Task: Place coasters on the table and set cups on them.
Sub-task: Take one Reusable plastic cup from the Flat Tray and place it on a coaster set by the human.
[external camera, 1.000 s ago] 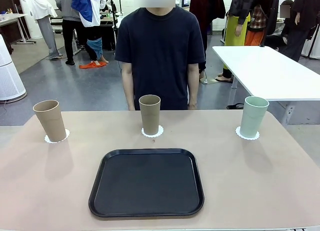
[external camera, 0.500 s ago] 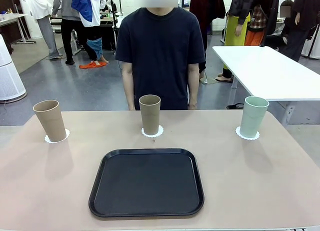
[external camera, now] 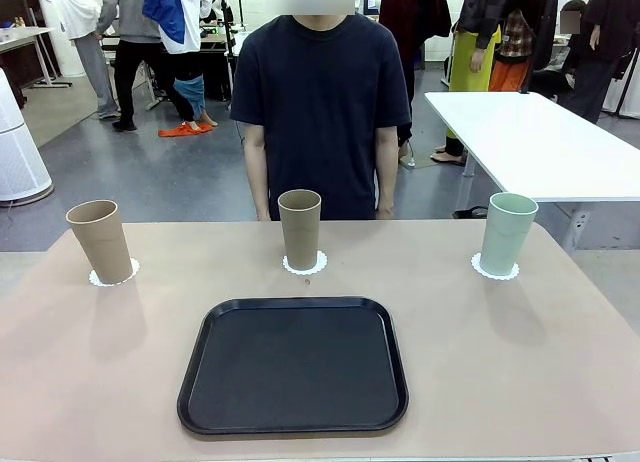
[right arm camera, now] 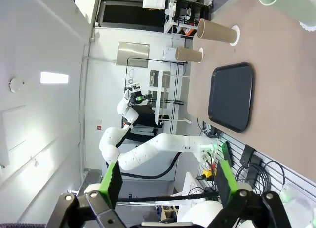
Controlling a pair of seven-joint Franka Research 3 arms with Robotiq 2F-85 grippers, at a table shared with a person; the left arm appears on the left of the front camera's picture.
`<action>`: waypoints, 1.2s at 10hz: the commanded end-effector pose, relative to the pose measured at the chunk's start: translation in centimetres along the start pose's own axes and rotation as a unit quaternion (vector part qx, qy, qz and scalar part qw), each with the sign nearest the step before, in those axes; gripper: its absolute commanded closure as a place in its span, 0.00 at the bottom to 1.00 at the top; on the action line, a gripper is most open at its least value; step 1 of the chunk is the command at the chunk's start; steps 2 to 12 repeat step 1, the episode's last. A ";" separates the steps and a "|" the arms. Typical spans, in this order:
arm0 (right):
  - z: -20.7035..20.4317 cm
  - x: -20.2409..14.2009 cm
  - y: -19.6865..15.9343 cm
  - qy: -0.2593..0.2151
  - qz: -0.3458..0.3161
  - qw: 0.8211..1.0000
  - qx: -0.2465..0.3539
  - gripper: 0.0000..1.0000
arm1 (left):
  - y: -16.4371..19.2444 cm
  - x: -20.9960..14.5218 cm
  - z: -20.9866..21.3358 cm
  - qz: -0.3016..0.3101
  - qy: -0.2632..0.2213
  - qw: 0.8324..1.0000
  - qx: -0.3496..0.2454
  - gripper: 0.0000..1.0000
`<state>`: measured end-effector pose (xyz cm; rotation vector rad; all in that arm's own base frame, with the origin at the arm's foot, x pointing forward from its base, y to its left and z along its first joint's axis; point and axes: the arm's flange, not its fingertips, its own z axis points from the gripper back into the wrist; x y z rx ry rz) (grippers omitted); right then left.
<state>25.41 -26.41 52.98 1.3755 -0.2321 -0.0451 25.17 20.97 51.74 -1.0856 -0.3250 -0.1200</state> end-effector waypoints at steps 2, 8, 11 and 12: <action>-0.2 -0.2 -0.2 -0.005 0.008 1.000 0.011 0.00 | -0.1 -0.1 0.0 -0.001 -0.003 1.000 0.000 0.00; -0.2 -0.2 -0.2 -0.005 0.008 1.000 0.011 0.00 | -0.1 -0.1 0.0 -0.001 -0.003 1.000 0.000 0.00; -0.2 -0.2 -0.2 -0.005 0.008 1.000 0.011 0.00 | -0.1 -0.1 0.0 -0.001 -0.003 1.000 0.000 0.00; -0.2 -0.2 -0.2 -0.005 0.008 1.000 0.011 0.00 | -0.1 -0.1 0.0 -0.001 -0.003 1.000 0.000 0.00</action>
